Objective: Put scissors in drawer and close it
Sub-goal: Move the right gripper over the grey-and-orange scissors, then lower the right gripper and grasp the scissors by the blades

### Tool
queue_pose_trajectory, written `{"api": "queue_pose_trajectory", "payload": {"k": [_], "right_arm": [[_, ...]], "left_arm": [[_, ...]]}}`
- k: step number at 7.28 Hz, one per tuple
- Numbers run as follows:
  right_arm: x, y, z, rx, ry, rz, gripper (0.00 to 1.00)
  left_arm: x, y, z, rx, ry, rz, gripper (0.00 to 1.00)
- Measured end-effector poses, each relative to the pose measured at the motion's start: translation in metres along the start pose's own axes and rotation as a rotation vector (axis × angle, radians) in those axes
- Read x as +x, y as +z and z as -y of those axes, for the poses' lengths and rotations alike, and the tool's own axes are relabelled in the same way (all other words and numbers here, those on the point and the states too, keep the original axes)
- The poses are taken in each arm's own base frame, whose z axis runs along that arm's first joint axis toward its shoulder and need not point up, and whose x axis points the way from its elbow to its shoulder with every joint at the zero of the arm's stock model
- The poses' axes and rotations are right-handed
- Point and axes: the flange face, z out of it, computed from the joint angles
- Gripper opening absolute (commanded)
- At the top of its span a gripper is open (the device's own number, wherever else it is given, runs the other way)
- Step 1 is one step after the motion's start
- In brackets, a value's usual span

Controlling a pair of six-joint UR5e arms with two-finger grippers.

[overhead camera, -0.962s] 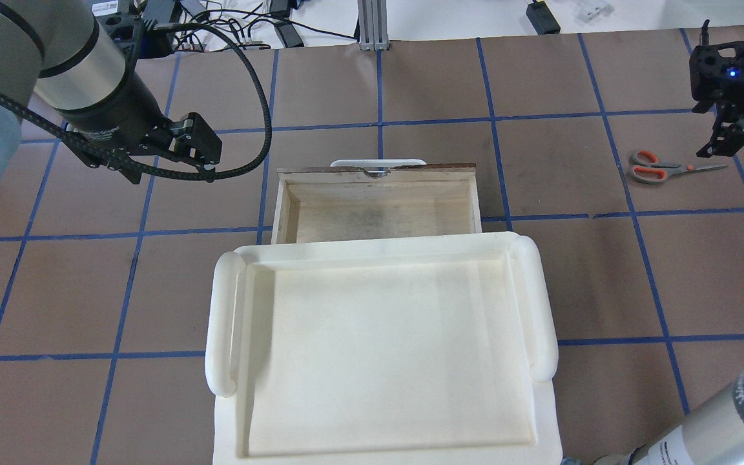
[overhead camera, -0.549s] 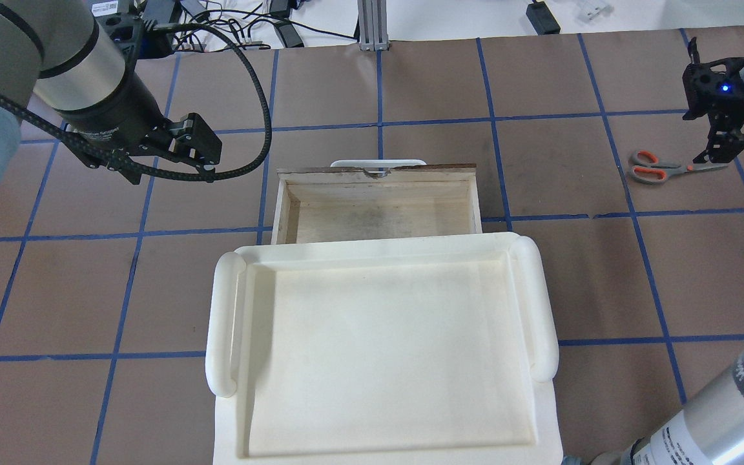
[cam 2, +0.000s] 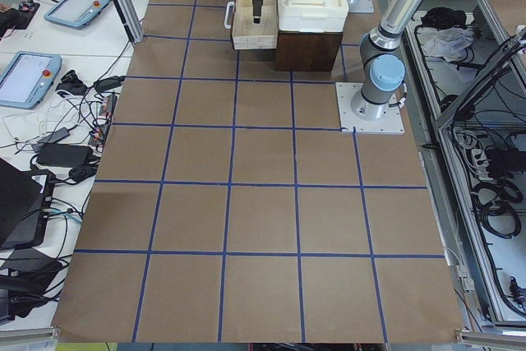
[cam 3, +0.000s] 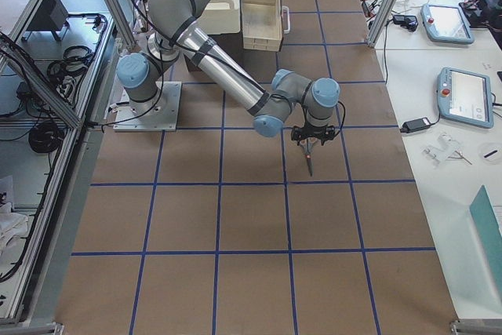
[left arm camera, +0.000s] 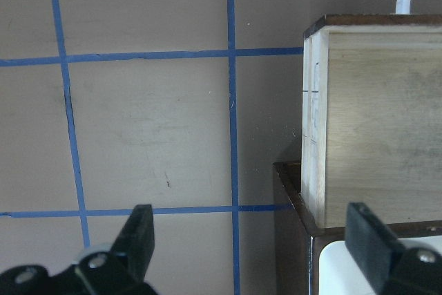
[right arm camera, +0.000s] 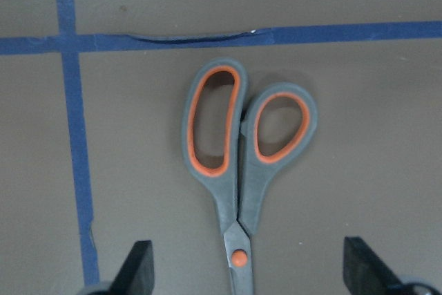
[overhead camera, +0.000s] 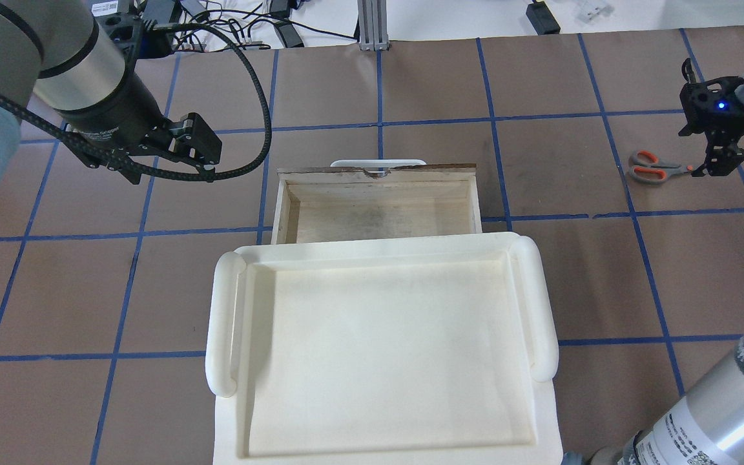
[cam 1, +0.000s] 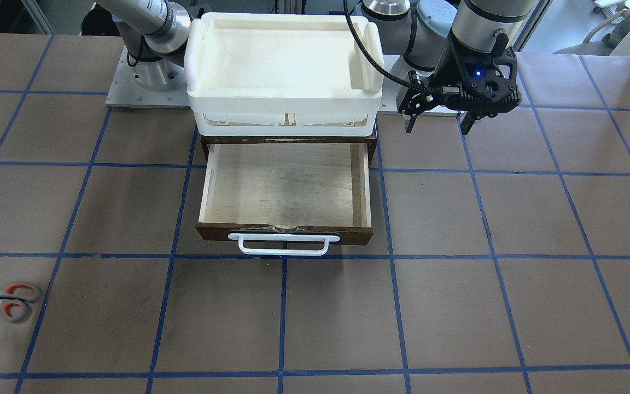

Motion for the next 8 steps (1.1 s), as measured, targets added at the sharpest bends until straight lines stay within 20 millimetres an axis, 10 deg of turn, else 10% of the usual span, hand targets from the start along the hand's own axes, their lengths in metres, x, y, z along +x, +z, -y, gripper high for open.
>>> {"api": "queue_pose_trajectory", "payload": {"k": [5,7,8], "right_arm": [[0.000,0.039,-0.005,0.006,-0.005,0.058,0.93],[0.000,0.041,-0.006,0.003,-0.008,0.062,0.66],[0.000,0.042,-0.006,0.004,-0.012,0.063,0.36]], "left_arm": [[0.000,0.001,0.000,-0.003,0.001,0.002,1.00],[0.000,0.001,0.000,-0.003,0.001,0.003,1.00],[0.000,0.001,0.000,-0.003,0.001,0.003,1.00]]}}
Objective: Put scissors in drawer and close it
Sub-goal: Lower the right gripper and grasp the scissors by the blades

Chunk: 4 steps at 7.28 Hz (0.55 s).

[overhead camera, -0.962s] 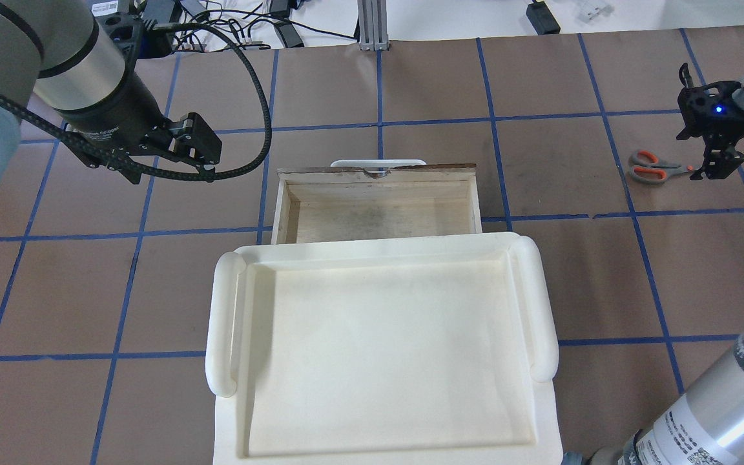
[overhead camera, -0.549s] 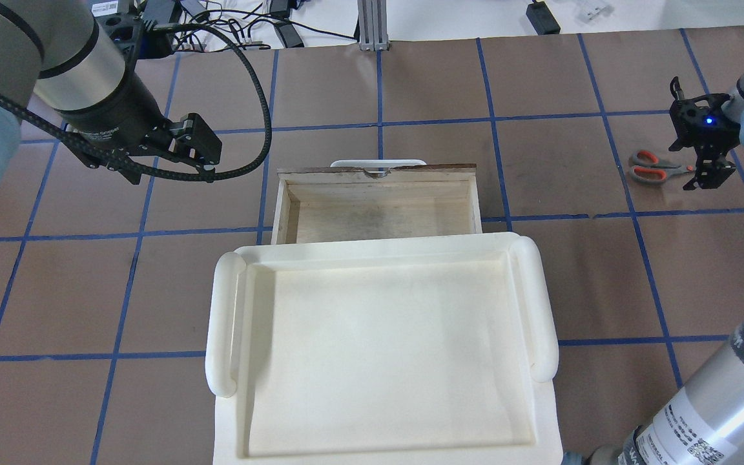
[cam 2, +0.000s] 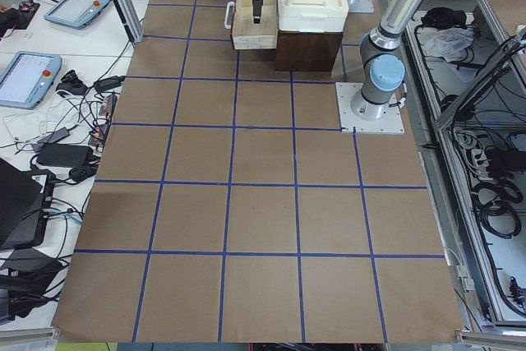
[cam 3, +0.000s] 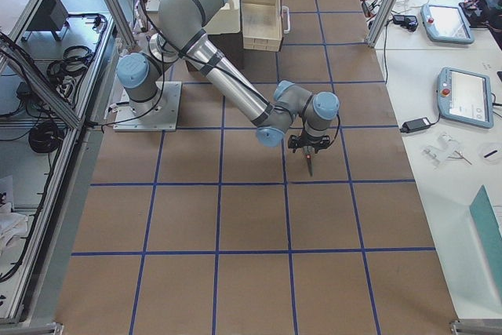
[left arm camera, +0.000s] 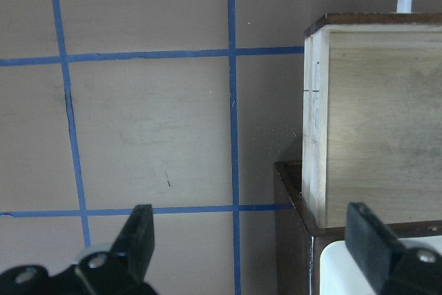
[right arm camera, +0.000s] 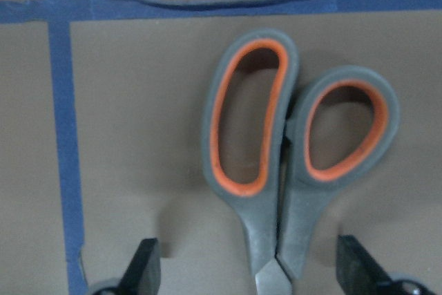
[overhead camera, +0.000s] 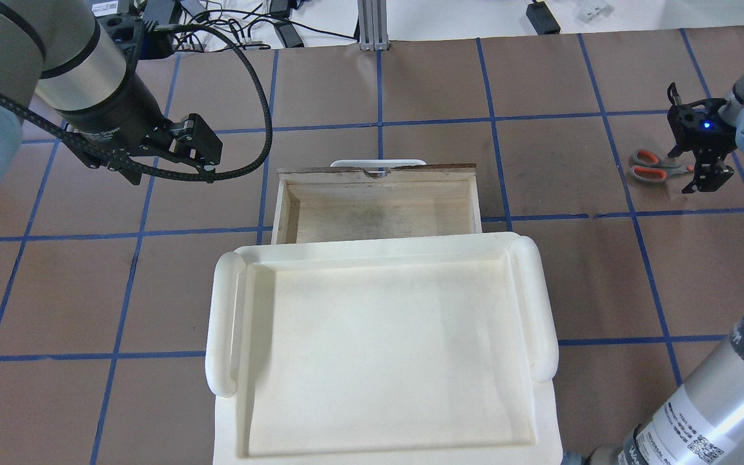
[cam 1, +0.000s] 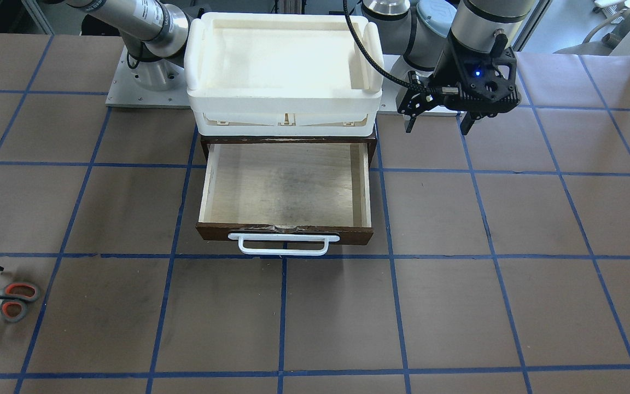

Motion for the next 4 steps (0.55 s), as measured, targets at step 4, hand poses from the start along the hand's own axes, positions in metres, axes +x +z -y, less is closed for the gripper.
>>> {"api": "queue_pose_trajectory", "payload": {"k": [4], "right_arm": [[0.0006,-0.0021,-0.0004,-0.003,-0.078,-0.004,0.00]], "left_arm": [[0.0001,0.0000,0.0000,0.000,0.000,0.000,1.00]]}}
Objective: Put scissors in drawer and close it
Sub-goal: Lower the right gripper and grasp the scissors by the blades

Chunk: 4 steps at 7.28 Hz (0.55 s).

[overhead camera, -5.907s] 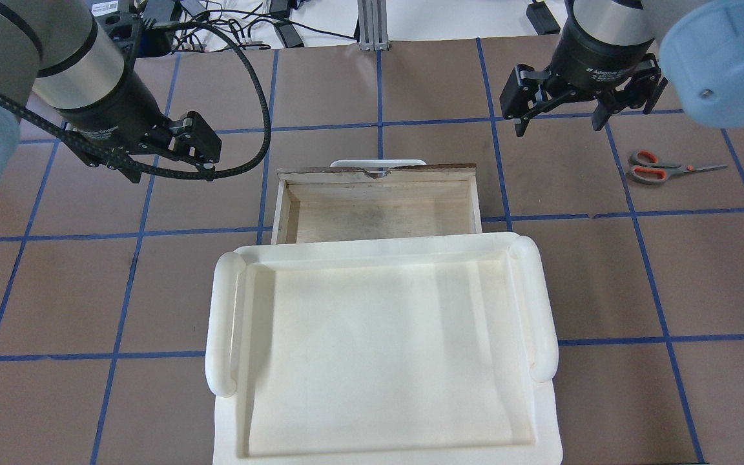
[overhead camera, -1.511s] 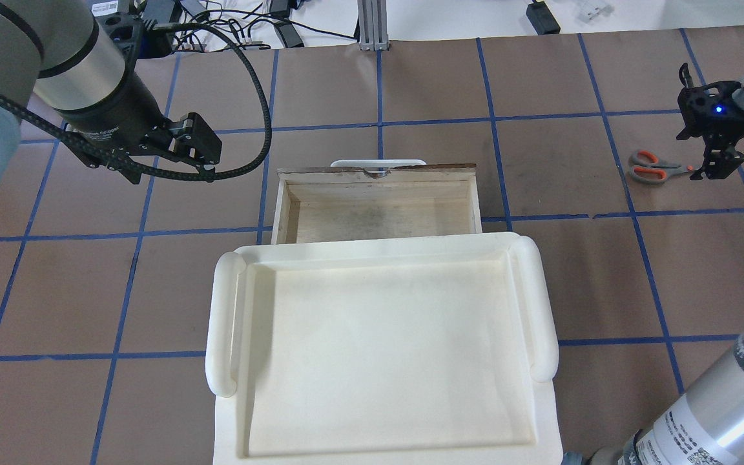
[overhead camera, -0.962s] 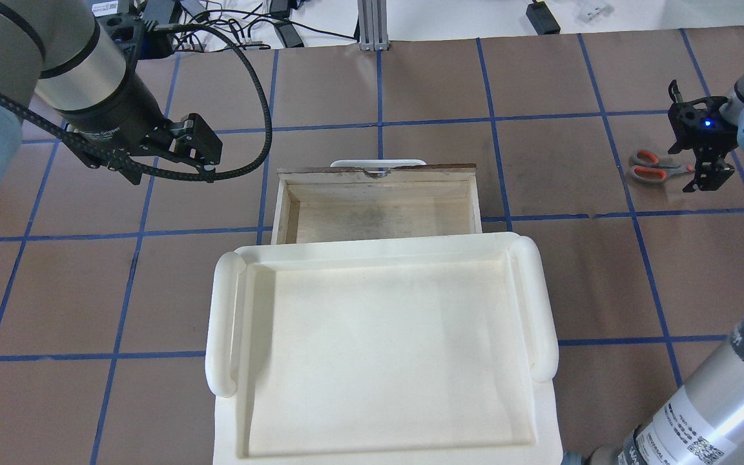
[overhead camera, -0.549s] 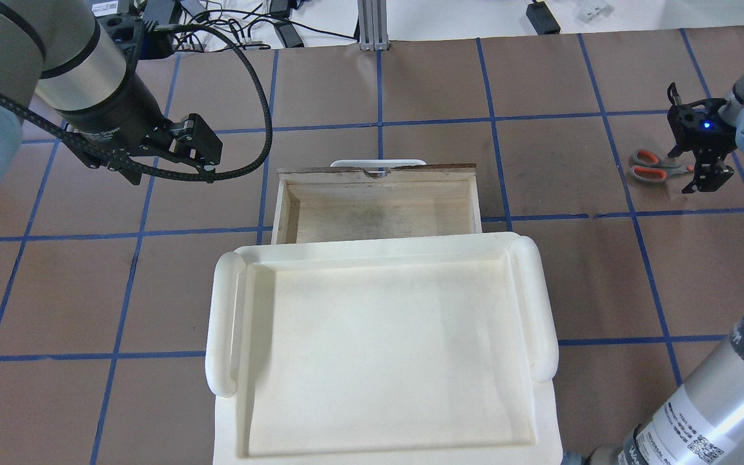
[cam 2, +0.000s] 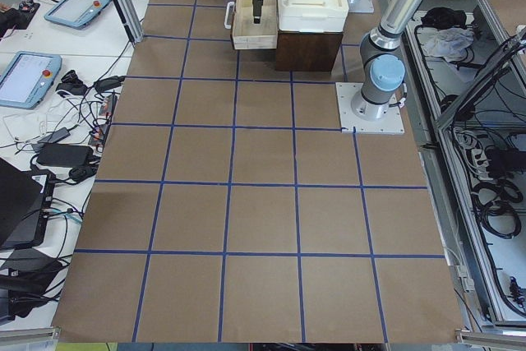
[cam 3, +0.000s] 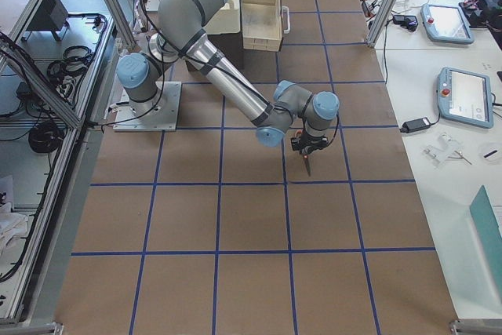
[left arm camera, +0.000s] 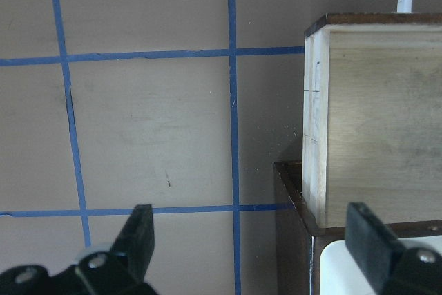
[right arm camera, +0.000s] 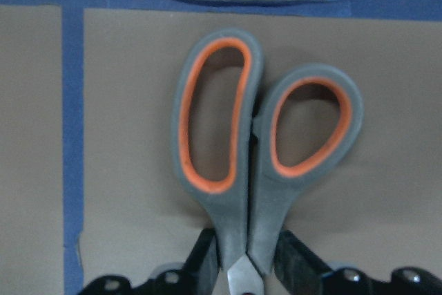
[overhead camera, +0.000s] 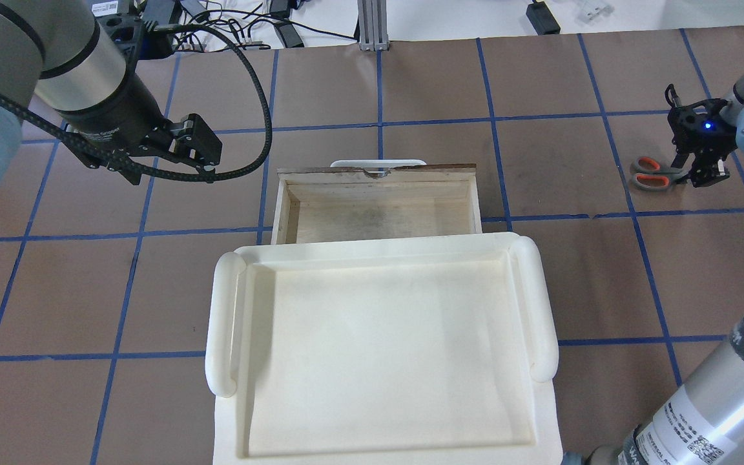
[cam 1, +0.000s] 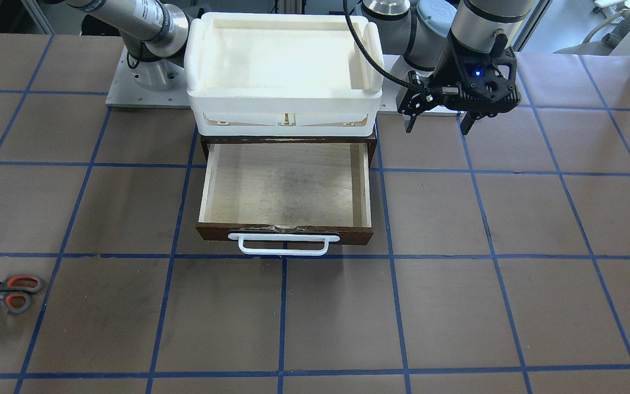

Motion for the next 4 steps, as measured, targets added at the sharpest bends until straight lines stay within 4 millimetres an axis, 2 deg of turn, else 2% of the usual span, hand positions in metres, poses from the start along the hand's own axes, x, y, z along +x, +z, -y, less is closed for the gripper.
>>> {"api": "queue_pose_trajectory", "payload": {"k": [2,4], "right_arm": [[0.000,-0.006,0.002,-0.004,-0.037,-0.005,0.00],[0.001,-0.031,0.008,-0.021,-0.050,-0.035,0.00]], "left_arm": [[0.000,0.000,0.000,0.000,0.000,0.000,1.00],[0.000,0.000,0.000,0.000,0.000,0.000,1.00]]}}
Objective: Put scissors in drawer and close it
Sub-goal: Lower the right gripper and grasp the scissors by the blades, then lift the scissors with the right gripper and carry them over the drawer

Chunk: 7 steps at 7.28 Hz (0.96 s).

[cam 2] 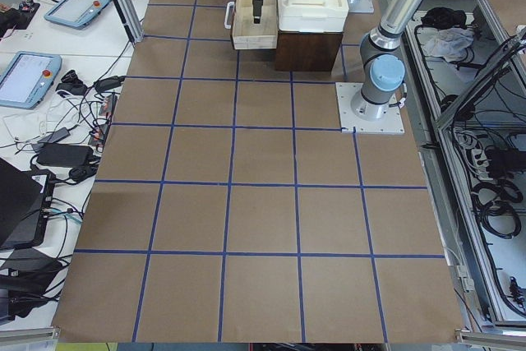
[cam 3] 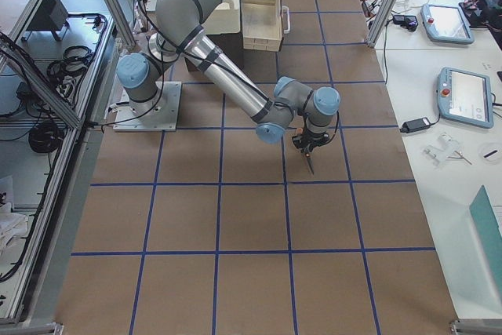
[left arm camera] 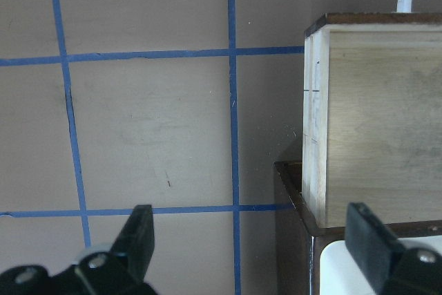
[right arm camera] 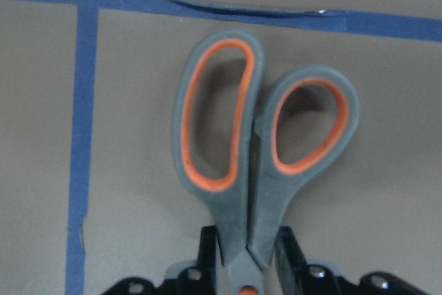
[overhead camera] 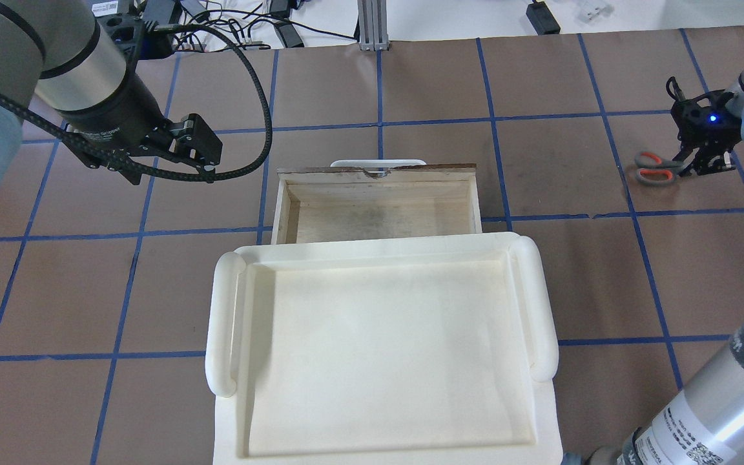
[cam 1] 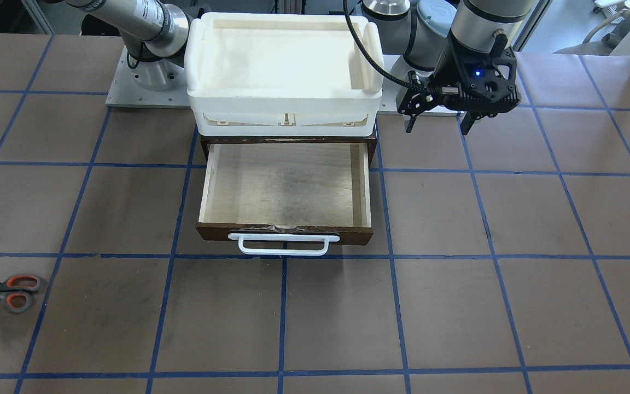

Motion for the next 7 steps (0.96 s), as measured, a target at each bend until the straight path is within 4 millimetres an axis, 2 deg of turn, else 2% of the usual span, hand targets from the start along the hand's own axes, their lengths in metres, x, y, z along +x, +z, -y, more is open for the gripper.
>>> {"api": "queue_pose_trajectory", "payload": {"k": [2,3,5,7], "right_arm": [[0.004,-0.039,0.015,-0.024,-0.018,-0.050,0.00],[0.008,-0.068,0.037,-0.040,-0.041,-0.082,0.00],[0.011,-0.133,0.110,-0.048,-0.078,-0.118,0.00],[0.007,-0.174,0.194,-0.036,-0.064,-0.113,0.00]], "left_arm": [[0.000,0.000,0.000,0.000,-0.001,0.000,1.00],[-0.001,0.000,0.000,0.000,-0.001,0.000,1.00],[0.000,0.000,0.000,0.001,0.000,-0.001,1.00],[-0.001,0.001,0.000,-0.002,0.000,-0.001,1.00]]}}
